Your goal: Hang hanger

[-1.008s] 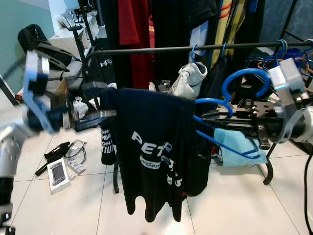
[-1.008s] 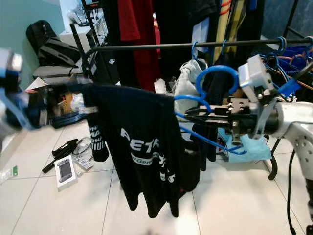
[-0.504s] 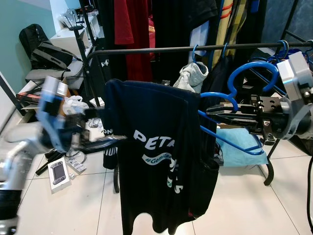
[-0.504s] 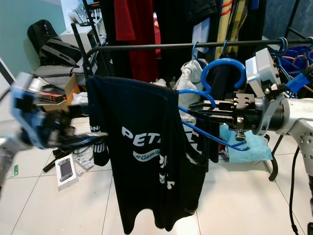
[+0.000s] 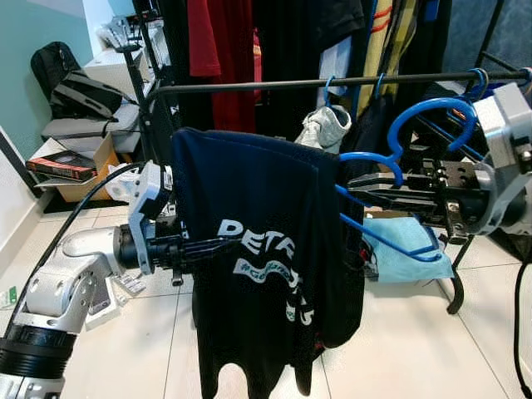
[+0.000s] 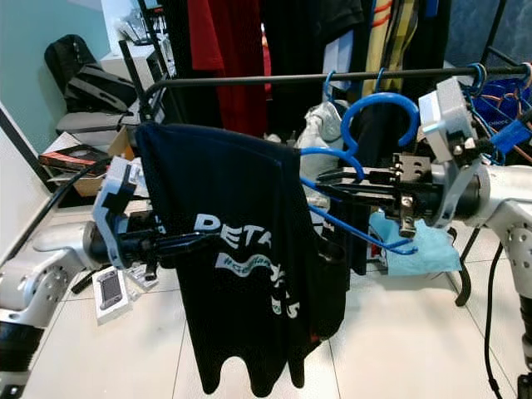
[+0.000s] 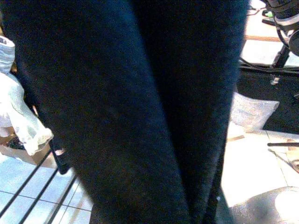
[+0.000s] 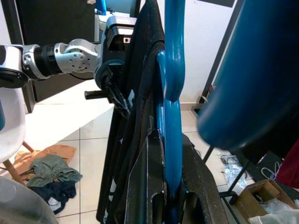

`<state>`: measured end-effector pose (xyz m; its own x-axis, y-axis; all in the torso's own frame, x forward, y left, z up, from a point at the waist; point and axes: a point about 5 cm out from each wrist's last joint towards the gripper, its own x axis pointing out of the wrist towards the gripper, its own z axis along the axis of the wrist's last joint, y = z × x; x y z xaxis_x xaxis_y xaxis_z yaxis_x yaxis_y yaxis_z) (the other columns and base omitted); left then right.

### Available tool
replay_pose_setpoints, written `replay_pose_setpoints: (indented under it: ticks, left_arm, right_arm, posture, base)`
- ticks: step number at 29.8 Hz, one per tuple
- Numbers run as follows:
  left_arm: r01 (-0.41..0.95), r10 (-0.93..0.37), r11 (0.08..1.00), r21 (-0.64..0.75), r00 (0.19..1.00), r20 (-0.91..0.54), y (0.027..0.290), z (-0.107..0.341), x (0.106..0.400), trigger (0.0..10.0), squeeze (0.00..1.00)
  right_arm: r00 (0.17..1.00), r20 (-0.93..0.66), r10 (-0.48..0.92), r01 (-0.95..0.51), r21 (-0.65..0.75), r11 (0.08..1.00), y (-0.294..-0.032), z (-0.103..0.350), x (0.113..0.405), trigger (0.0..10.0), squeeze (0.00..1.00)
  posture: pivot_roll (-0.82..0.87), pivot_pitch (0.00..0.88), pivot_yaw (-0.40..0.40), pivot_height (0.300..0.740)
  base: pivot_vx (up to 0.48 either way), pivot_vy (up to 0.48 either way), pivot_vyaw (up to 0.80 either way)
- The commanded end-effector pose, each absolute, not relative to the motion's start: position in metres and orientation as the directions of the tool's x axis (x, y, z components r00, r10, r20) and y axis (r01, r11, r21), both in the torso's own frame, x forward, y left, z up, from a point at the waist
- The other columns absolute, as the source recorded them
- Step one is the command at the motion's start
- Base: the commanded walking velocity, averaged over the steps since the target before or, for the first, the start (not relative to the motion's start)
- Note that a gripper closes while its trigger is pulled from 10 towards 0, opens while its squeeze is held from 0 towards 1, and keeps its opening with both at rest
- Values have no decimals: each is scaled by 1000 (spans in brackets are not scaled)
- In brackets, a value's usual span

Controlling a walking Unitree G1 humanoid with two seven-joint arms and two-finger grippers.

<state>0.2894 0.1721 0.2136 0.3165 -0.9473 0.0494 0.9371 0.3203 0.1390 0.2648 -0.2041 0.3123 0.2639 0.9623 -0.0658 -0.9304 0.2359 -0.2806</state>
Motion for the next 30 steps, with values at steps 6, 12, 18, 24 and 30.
replay_pose_setpoints:
  ticks: [6, 12, 18, 24, 30]
  left_arm:
    - [910, -919, 392, 137, 392, 29, 188, 207, 290, 0, 0]
    - [835, -844, 536, 122, 534, 55, 206, 203, 302, 0, 0]
    - [619, -614, 785, -29, 782, 108, 243, 186, 322, 0, 0]
    - [389, -382, 905, -170, 921, 74, 262, 156, 329, 0, 0]
    - [257, -281, 954, -157, 947, -157, 253, 105, 326, 3922, 0]
  right_arm:
    - [282, -42, 959, -920, -296, 258, -206, 316, 265, 0, 0]
    - [391, -157, 907, -905, -244, 348, -219, 287, 277, 0, 0]
    - [434, -500, 749, -881, -63, 468, -250, 194, 280, 0, 0]
    - [372, -707, 602, -830, 36, 556, -263, 110, 266, 353, 0]
    - [599, -709, 371, -599, -89, 796, -268, 63, 284, 10000, 0]
  posture:
    - [-106, 0, 43, 740]
    - [-104, 0, 39, 740]
    - [-100, 0, 34, 740]
    - [-95, 0, 32, 740]
    - [-88, 0, 31, 740]
  base:
    - [0, 0, 0]
    - [0, 0, 0]
    - [0, 0, 0]
    - [0, 0, 0]
    - [0, 0, 0]
